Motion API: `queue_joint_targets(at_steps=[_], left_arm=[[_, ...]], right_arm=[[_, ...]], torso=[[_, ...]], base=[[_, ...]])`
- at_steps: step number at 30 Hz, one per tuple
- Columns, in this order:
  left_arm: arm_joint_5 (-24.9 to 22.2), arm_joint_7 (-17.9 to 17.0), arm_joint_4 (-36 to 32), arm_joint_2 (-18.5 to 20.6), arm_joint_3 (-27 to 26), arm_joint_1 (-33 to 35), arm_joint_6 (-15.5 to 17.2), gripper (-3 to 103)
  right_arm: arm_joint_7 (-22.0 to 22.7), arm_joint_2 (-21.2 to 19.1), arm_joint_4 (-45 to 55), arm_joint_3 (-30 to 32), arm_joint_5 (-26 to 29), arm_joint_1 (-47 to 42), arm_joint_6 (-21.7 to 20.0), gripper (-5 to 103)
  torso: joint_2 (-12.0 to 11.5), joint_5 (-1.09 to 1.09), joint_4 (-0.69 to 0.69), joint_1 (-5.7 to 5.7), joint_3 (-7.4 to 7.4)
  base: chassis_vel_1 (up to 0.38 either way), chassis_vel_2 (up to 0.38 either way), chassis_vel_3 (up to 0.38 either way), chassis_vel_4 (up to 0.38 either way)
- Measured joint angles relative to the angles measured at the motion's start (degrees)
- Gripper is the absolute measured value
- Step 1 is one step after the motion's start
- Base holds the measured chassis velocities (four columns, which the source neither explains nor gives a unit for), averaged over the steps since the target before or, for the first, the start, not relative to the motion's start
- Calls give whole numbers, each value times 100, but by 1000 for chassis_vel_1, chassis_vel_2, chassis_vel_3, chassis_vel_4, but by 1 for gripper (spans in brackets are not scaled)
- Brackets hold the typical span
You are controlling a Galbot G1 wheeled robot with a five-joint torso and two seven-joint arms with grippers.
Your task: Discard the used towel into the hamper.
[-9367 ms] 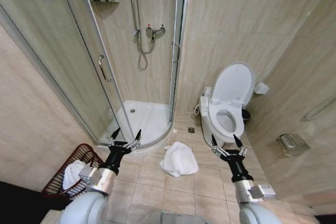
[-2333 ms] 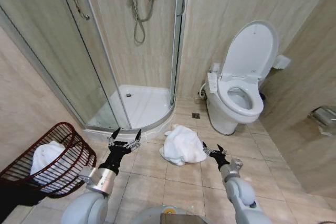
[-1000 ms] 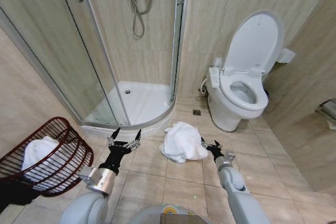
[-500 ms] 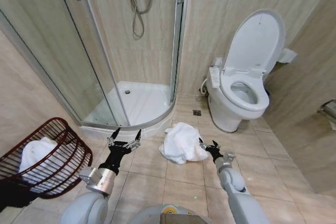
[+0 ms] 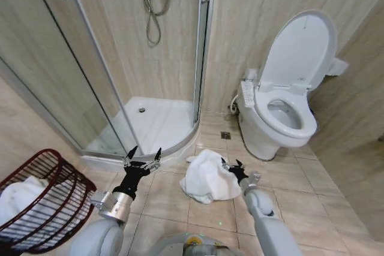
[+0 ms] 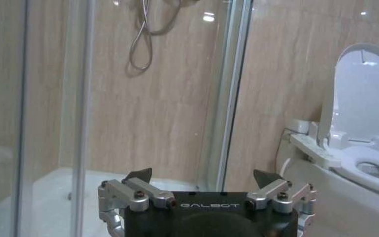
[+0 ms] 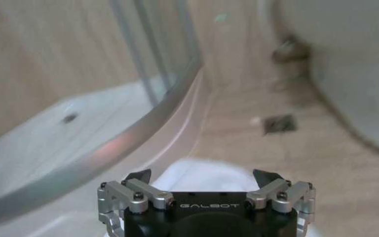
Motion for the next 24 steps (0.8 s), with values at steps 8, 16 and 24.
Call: queue_joint_targets(at_steps=[8, 16, 24], left_arm=[[0, 0, 0, 0, 0, 1, 0, 100], [0, 0, 0, 0, 0, 0, 0, 100], [0, 0, 0, 0, 0, 0, 0, 100]], right_arm=[[173, 69, -374, -484, -135, 391, -98, 100], [737, 73, -756, -767, 142, 668, -432, 100], [1176, 356, -1455, -771, 731, 1016, -691, 100]], torso=[[6, 2, 2, 2, 4], [-21, 2, 4, -8, -11], [-23, 1, 5, -10, -12]], base=[[35, -13, -28, 14], [8, 15, 22, 8], [0, 0, 0, 0]])
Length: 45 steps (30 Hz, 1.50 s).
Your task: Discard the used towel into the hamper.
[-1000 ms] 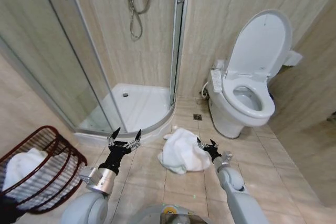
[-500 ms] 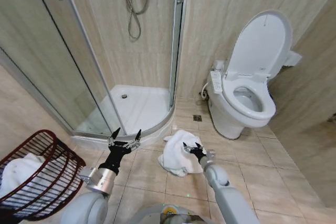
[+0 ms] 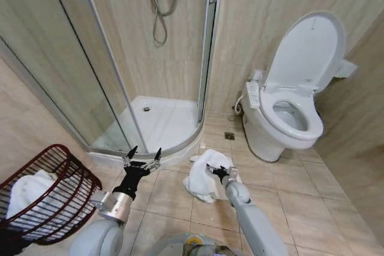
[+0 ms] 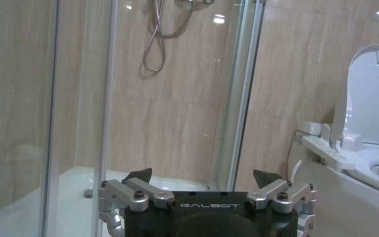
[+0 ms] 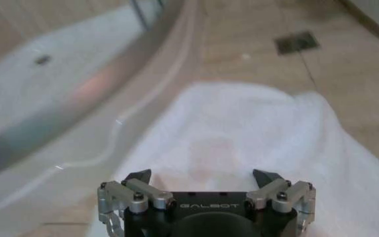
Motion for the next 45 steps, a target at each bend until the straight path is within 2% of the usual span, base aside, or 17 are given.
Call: queue_joint_targets(at_steps=[5, 9, 19, 21, 22, 25, 26, 28, 31, 33, 34, 37, 39, 42, 43, 45], left_arm=[[0, 0, 0, 0, 0, 1, 0, 100], [0, 0, 0, 0, 0, 0, 0, 100], [0, 0, 0, 0, 0, 0, 0, 100], [0, 0, 0, 0, 0, 0, 0, 100], [0, 0, 0, 0, 0, 0, 0, 100], [0, 0, 0, 0, 0, 0, 0, 100], [0, 0, 0, 0, 0, 0, 0, 100], [0, 0, 0, 0, 0, 0, 0, 100], [0, 0, 0, 0, 0, 0, 0, 100], [0, 0, 0, 0, 0, 0, 0, 100], [0, 0, 0, 0, 0, 0, 0, 100], [0, 0, 0, 0, 0, 0, 0, 100], [0, 0, 0, 0, 0, 0, 0, 100], [0, 0, 0, 0, 0, 0, 0, 100], [0, 0, 0, 0, 0, 0, 0, 100], [0, 0, 0, 0, 0, 0, 0, 100]], right_arm=[[72, 108, -321, 64, -7, -142, 217, 100], [172, 207, -437, 139, -262, -150, 431, 100], [45, 310, -1360, 424, -210, 220, 548, 102], [-54, 309, -1508, 477, -208, 257, 627, 95], [-54, 309, -1508, 477, -208, 257, 627, 95], [-175, 239, -1526, 490, -186, 263, 668, 79], [-175, 239, -1526, 490, -186, 263, 668, 79], [-248, 215, -1514, 506, -181, 264, 681, 68], [-277, 217, -1491, 562, -178, 260, 708, 63], [-291, 188, -1465, 572, -166, 243, 724, 51], [-291, 188, -1465, 572, -166, 243, 724, 51], [-367, 134, -1443, 562, -162, 190, 740, 35], [-401, 128, -1440, 555, -173, 176, 747, 35], [-464, 141, -1429, 545, -252, 146, 780, 21], [-464, 141, -1429, 545, -252, 146, 780, 21], [-469, 164, -1449, 543, -363, 145, 872, 15]], torso=[[0, 0, -2, 0, 2], [1, 1, -2, -1, 2], [6, 1, -1, -1, 5], [6, 1, -1, -1, 5], [6, 1, -1, -1, 5], [7, 1, -1, -1, 5], [7, 1, -1, -1, 5], [8, 1, -2, -1, 6], [8, 1, -1, -1, 6], [9, 2, -1, -1, 6], [9, 2, -1, -1, 6], [9, 1, -1, -1, 6], [9, 1, -1, -1, 6], [9, 1, -2, -1, 7], [9, 1, -2, -1, 7], [9, 1, -1, -1, 7]], base=[[0, 0, 0, 0], [0, 0, 0, 0], [0, 0, 0, 0], [0, 0, 0, 0], [0, 0, 0, 0], [0, 0, 0, 0], [0, 0, 0, 0], [0, 0, 0, 0], [0, 0, 0, 0], [0, 0, 0, 0], [0, 0, 0, 0], [0, 0, 0, 0], [0, 0, 0, 0], [0, 0, 0, 0], [0, 0, 0, 0], [0, 0, 0, 0]])
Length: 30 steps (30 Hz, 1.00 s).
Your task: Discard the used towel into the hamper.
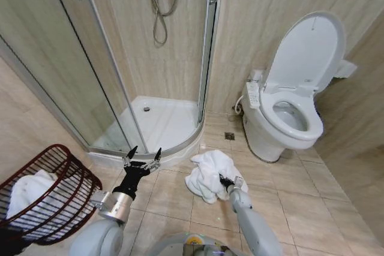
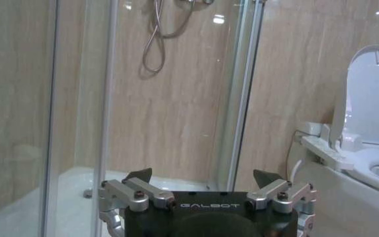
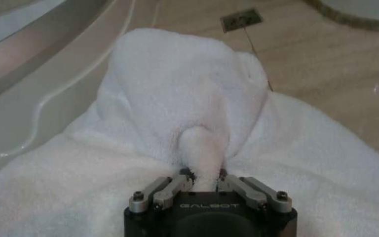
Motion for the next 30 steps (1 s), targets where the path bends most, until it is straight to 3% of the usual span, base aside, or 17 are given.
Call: queue_joint_targets(at_steps=[3, 5, 6, 8, 15, 18, 22, 27, 30], left_arm=[[0, 0, 0, 0, 0, 0, 0, 100], [0, 0, 0, 0, 0, 0, 0, 100], [0, 0, 0, 0, 0, 0, 0, 100], [0, 0, 0, 0, 0, 0, 0, 100], [0, 0, 0, 0, 0, 0, 0, 100], [0, 0, 0, 0, 0, 0, 0, 100], [0, 0, 0, 0, 0, 0, 0, 100], [0, 0, 0, 0, 0, 0, 0, 100], [0, 0, 0, 0, 0, 0, 0, 100]], right_arm=[[-9, 28, -93, -1, -280, 7, 208, 12], [-48, 43, -184, -3, -972, -2, 698, 12], [-48, 43, -184, -3, -972, -2, 698, 12], [-94, 54, -213, -1, -1705, -28, 1272, 12], [-147, 26, 347, 75, -2648, -279, 1969, 12], [-221, -23, 830, 151, -2779, -505, 2131, 12], [-357, -121, 1754, 317, -2531, -900, 2531, 12], [-380, -336, 2783, 384, -2282, -1258, 2659, 12], [-1164, -237, 3895, 1095, -1912, -1585, 2730, 12]], torso=[[0, 2, 1, 0, 0], [0, 1, 0, 0, 1], [0, 1, 0, 0, 1], [0, 1, 0, 0, 1], [0, 0, 1, 1, 1], [0, 0, 0, 1, 1], [0, 2, 0, 1, 1], [1, 0, 1, 1, 1], [1, -1, 0, 1, 0]], base=[[0, 0, 0, 0], [0, 0, 0, 0], [0, 0, 0, 0], [0, 0, 0, 0], [0, 0, 0, 0], [0, 0, 0, 0], [0, 0, 0, 0], [0, 0, 0, 0], [0, 0, 0, 0]])
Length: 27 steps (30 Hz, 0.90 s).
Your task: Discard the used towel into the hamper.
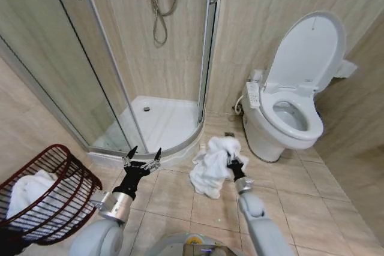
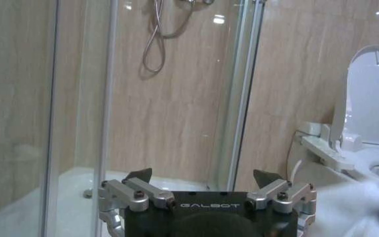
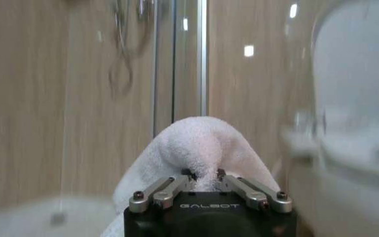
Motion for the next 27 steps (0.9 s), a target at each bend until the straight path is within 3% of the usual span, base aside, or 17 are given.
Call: queue_joint_targets(at_steps=[4, 13, 20, 27], left_arm=[[0, 0, 0, 0, 0, 0, 0, 100], [0, 0, 0, 0, 0, 0, 0, 100], [0, 0, 0, 0, 0, 0, 0, 100], [0, 0, 0, 0, 0, 0, 0, 100]], right_arm=[[-227, -146, 789, 352, 314, -291, 19, 12], [-180, -238, 1868, 707, 609, -511, -72, 12], [-166, 211, 2592, 1050, 517, -659, 192, 12], [-234, 183, 2977, 1459, 522, -829, 481, 12]], torso=[[0, 0, 0, 0, 0], [0, 2, 0, 0, 0], [0, 0, 1, 0, 0], [0, 2, 0, 0, 0]], base=[[0, 0, 0, 0], [0, 0, 0, 0], [0, 0, 0, 0], [0, 0, 0, 0]])
